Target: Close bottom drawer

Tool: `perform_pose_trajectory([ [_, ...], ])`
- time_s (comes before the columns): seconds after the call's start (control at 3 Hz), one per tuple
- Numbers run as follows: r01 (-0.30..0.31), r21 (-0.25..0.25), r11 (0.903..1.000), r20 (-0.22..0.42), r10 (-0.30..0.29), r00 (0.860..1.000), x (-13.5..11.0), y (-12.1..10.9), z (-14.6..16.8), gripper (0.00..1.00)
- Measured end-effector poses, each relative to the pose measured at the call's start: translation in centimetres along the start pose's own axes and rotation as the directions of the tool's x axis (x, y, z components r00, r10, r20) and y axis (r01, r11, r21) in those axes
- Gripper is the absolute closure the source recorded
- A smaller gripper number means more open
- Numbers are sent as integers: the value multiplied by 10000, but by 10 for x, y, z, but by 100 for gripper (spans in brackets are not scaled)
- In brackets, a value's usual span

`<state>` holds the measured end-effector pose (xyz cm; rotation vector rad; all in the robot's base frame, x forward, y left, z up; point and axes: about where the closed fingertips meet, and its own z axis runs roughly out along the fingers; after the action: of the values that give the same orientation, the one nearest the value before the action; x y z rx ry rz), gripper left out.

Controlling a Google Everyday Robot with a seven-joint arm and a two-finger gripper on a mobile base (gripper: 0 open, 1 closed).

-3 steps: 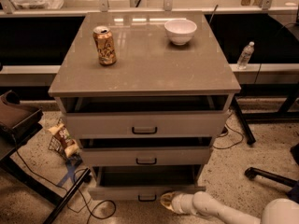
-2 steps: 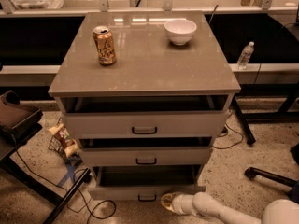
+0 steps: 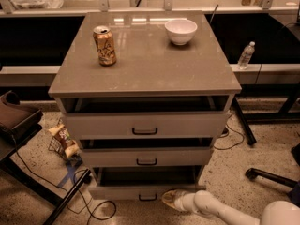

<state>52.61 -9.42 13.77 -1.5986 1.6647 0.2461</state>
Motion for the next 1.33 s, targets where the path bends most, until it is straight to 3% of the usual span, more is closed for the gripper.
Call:
perform_pose_trajectory([
  [0.33, -8, 133, 9999, -75, 9, 10000, 4, -12, 0, 100],
  [0.67, 122, 440, 9990, -332, -107, 9994, 10, -51, 0, 100],
  [1.0, 122, 439, 9990, -331, -107, 9994, 10, -51, 0, 100],
  [1.33, 466, 474, 9978, -331, -451, 9984, 1, -71, 14, 100],
])
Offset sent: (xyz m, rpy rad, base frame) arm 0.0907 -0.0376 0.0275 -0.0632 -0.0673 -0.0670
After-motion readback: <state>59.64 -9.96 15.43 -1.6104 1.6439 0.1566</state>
